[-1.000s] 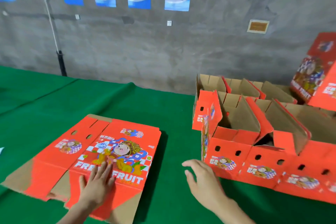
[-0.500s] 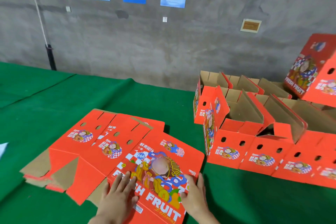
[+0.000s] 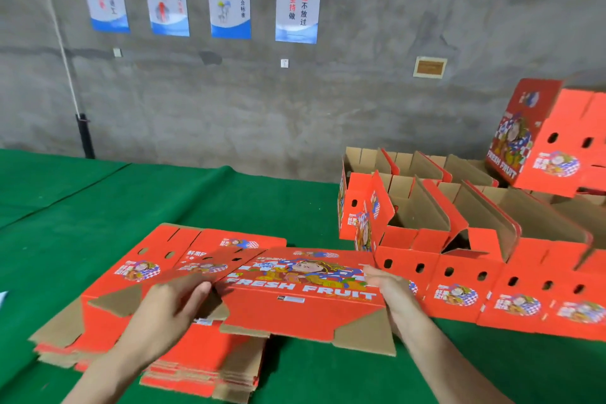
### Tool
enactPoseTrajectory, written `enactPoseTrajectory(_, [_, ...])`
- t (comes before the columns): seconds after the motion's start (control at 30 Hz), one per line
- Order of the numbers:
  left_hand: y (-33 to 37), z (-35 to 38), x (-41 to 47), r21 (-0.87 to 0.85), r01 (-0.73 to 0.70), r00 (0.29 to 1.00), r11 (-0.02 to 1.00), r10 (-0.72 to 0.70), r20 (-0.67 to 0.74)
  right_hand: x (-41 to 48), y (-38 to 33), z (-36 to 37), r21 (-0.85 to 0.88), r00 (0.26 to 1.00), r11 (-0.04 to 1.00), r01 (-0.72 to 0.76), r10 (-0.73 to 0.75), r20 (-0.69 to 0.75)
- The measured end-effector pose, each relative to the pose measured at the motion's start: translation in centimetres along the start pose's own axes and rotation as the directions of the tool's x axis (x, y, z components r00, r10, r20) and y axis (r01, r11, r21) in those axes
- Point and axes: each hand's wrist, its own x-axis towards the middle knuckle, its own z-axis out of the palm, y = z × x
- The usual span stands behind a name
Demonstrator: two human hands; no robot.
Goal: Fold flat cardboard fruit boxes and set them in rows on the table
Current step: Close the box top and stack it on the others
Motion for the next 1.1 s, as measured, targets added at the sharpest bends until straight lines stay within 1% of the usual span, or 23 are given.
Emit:
enactPoseTrajectory(0.07, [2.2, -2.2, 0.5, 0.045, -0.193, 0.978, 0.980, 0.189, 0.087, -0.7, -1.2, -0.9, 0.015, 0.999, 1.000, -0.004, 0.003, 0.032])
enactPoseTrajectory(0.13, [4.1, -4.4, 1.1, 0.160, -0.394, 0.918, 0.905, 0.380, 0.109, -1.0, -2.0, -1.7, 0.088, 0.996, 0.996, -0.022, 0.014, 0.089])
enactPoseTrajectory(0.17, [5.0, -5.6, 1.4, 0.209, -0.461, 0.887, 0.862, 0.452, 0.093, -1.0, -2.3, -2.1, 0.173, 0.994, 0.984, -0.053, 0.035, 0.107])
enactPoseTrajectory(0.23, [7.0, -7.7, 2.3, 0.314, -0.520, 0.844, 0.795, 0.535, 0.044, -1.2, -2.8, -2.6, 0.317, 0.990, 0.942, -0.113, 0.080, 0.118])
enactPoseTrajectory(0.27, [8.0, -8.6, 3.0, 0.370, -0.526, 0.833, 0.766, 0.551, 0.044, -1.4, -3.0, -3.0, 0.319, 0.990, 0.940, -0.118, 0.086, 0.114])
enactPoseTrajectory(0.33, [10.3, -9.6, 4.3, 0.462, -0.544, 0.825, 0.700, 0.548, 0.141, -1.9, -3.4, -3.8, 0.282, 0.992, 0.954, -0.105, 0.079, 0.101])
enactPoseTrajectory(0.4, [12.6, -9.4, 5.7, 0.499, -0.527, 0.847, 0.688, 0.474, 0.240, -2.5, -3.7, -5.0, 0.288, 0.992, 0.952, -0.105, 0.080, 0.097])
enactPoseTrajectory(0.47, [14.2, -8.1, 7.4, 0.534, -0.491, 0.871, 0.688, 0.408, 0.275, -3.3, -4.3, -6.4, 0.341, 0.994, 0.935, -0.097, 0.075, 0.079])
enactPoseTrajectory(0.53, [16.0, -6.6, 8.7, 0.504, -0.467, 0.884, 0.726, 0.370, 0.286, -3.7, -4.9, -8.0, 0.415, 0.999, 0.910, 0.021, -0.009, -0.032])
enactPoseTrajectory(0.57, [17.1, -5.8, 9.2, 0.475, -0.461, 0.887, 0.750, 0.370, 0.276, -3.9, -5.2, -8.8, 0.417, 0.988, 0.899, 0.132, -0.087, -0.125])
enactPoseTrajectory(0.6, [18.2, -4.9, 9.6, 0.457, -0.458, 0.888, 0.763, 0.371, 0.272, -4.1, -5.6, -9.5, 0.361, 0.951, 0.890, 0.280, -0.207, -0.230])
enactPoseTrajectory(0.63, [19.4, -4.0, 9.9, 0.456, -0.456, 0.889, 0.765, 0.365, 0.277, -4.7, -6.1, -10.1, 0.245, 0.874, 0.857, 0.454, -0.375, -0.308])
enactPoseTrajectory(0.67, [20.5, -2.9, 10.1, 0.464, -0.459, 0.887, 0.758, 0.359, 0.291, -5.4, -6.6, -10.6, 0.085, 0.760, 0.782, 0.617, -0.564, -0.324])
enactPoseTrajectory(0.7, [21.7, -1.9, 10.2, 0.473, -0.473, 0.879, 0.743, 0.367, 0.304, -6.2, -6.8, -10.9, -0.075, 0.637, 0.673, 0.736, -0.725, -0.262])
enactPoseTrajectory(0.73, [22.9, -0.8, 10.1, 0.476, -0.495, 0.867, 0.727, 0.384, 0.316, -7.0, -7.1, -11.1, -0.214, 0.548, 0.567, 0.795, -0.824, -0.147])
enactPoseTrajectory(0.77, [24.1, 0.3, 10.1, 0.476, -0.519, 0.854, 0.710, 0.403, 0.330, -7.6, -7.3, -11.4, -0.340, 0.515, 0.488, 0.804, -0.857, -0.012])
enactPoseTrajectory(0.8, [25.3, 1.4, 9.9, 0.472, -0.543, 0.839, 0.694, 0.418, 0.348, -8.0, -7.5, -11.7, -0.466, 0.530, 0.425, 0.776, -0.840, 0.114])
enactPoseTrajectory(0.83, [26.4, 2.4, 9.7, 0.466, -0.562, 0.826, 0.683, 0.430, 0.366, -8.3, -7.8, -12.2, -0.576, 0.579, 0.380, 0.724, -0.789, 0.207])
enactPoseTrajectory(0.87, [27.4, 3.3, 9.5, 0.454, -0.575, 0.815, 0.680, 0.434, 0.384, -8.5, -8.1, -12.8, -0.646, 0.639, 0.365, 0.671, -0.726, 0.254])
enactPoseTrajectory(0.9, [28.2, 4.0, 9.3, 0.428, -0.585, 0.806, 0.688, 0.435, 0.402, -8.6, -8.5, -13.6, -0.670, 0.689, 0.384, 0.636, -0.673, 0.268])
enactPoseTrajectory(0.97, [29.0, 4.5, 9.4, 0.274, -0.606, 0.767, 0.747, 0.457, 0.450, -8.7, -9.0, -15.5, -0.674, 0.737, 0.425, 0.604, -0.619, 0.270])
enactPoseTrajectory(1.03, [28.9, 4.0, 10.3, 0.062, -0.561, 0.739, 0.826, 0.465, 0.488, -8.7, -8.9, -17.6, -0.717, 0.752, 0.397, 0.573, -0.602, 0.268])
enactPoseTrajectory(1.1, [28.2, 3.2, 11.2, 0.010, -0.470, 0.767, 0.883, 0.402, 0.500, -8.9, -8.7, -19.4, -0.746, 0.763, 0.379, 0.548, -0.592, 0.260])
